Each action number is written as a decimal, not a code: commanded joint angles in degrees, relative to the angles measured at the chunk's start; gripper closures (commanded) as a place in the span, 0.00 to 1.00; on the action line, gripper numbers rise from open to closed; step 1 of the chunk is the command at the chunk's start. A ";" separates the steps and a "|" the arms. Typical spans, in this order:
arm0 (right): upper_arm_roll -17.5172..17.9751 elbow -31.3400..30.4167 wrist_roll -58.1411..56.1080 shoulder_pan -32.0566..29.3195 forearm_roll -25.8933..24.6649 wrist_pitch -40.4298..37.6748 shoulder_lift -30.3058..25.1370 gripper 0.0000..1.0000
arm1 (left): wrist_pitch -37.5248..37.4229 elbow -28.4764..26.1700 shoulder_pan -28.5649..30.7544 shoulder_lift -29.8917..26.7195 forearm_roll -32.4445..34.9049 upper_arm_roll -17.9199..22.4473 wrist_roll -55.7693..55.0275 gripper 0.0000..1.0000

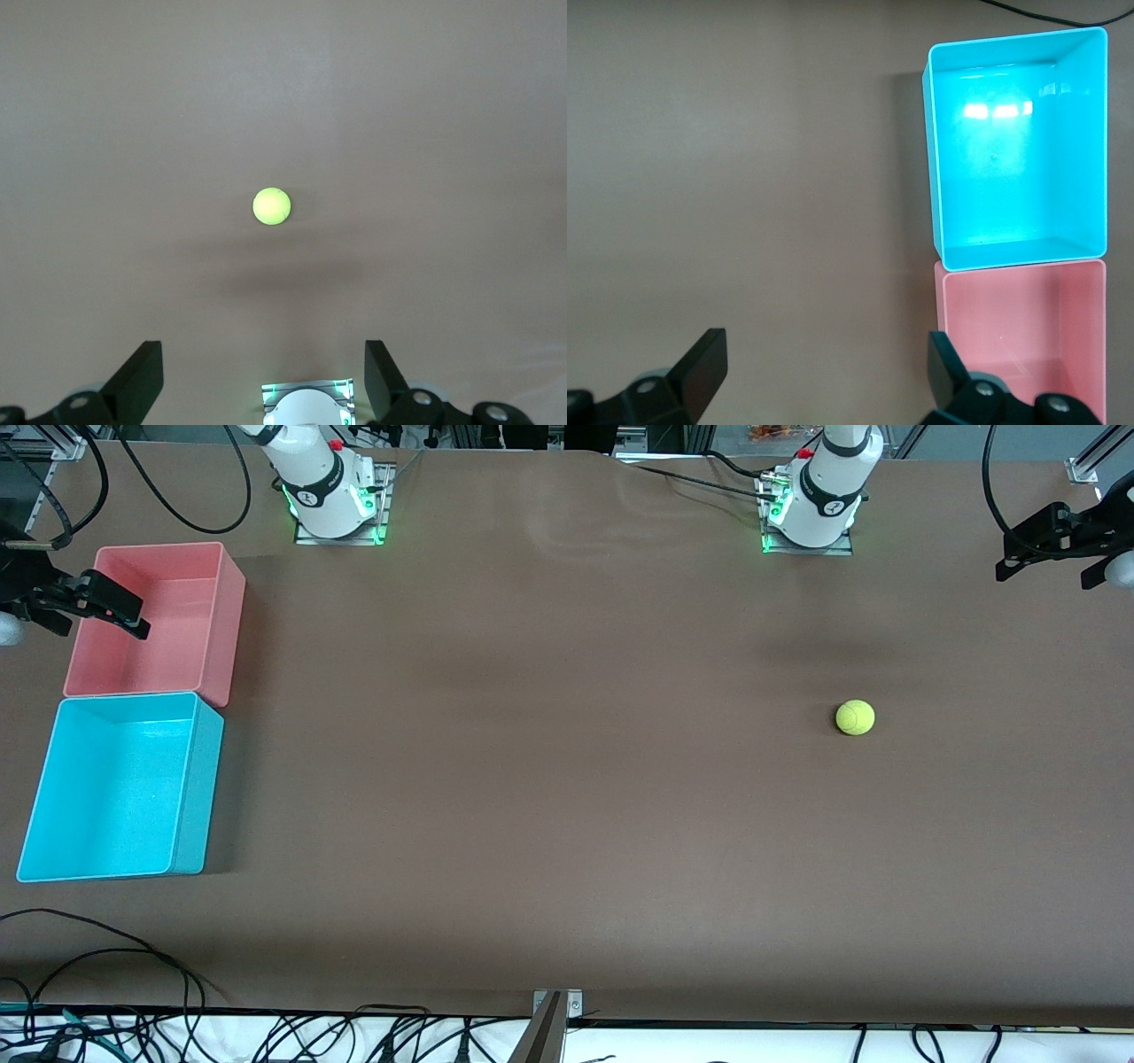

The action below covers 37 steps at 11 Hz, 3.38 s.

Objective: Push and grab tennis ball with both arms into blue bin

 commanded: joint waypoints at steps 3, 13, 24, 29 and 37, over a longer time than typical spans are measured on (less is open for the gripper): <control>0.33 1.61 0.64 -0.45 0.83 0.35 0.72 0.00 | -1.50 2.15 0.32 0.84 0.61 -0.02 -0.19 0.00; -0.46 2.05 -1.20 -0.36 0.74 0.09 0.98 0.00 | -1.59 2.15 0.59 0.84 0.61 0.07 -0.19 0.00; -0.90 3.64 -2.17 -0.63 1.00 -0.17 1.95 0.00 | -1.59 2.15 0.68 0.93 0.61 0.07 -0.19 0.00; -0.81 3.64 -2.17 -0.54 1.00 -0.26 1.95 0.00 | -1.59 2.15 0.68 0.93 0.61 0.07 -0.19 0.00; -0.73 3.64 -2.08 -0.37 1.09 -0.44 1.86 0.00 | -1.59 2.15 0.68 0.93 0.61 0.16 -0.19 0.00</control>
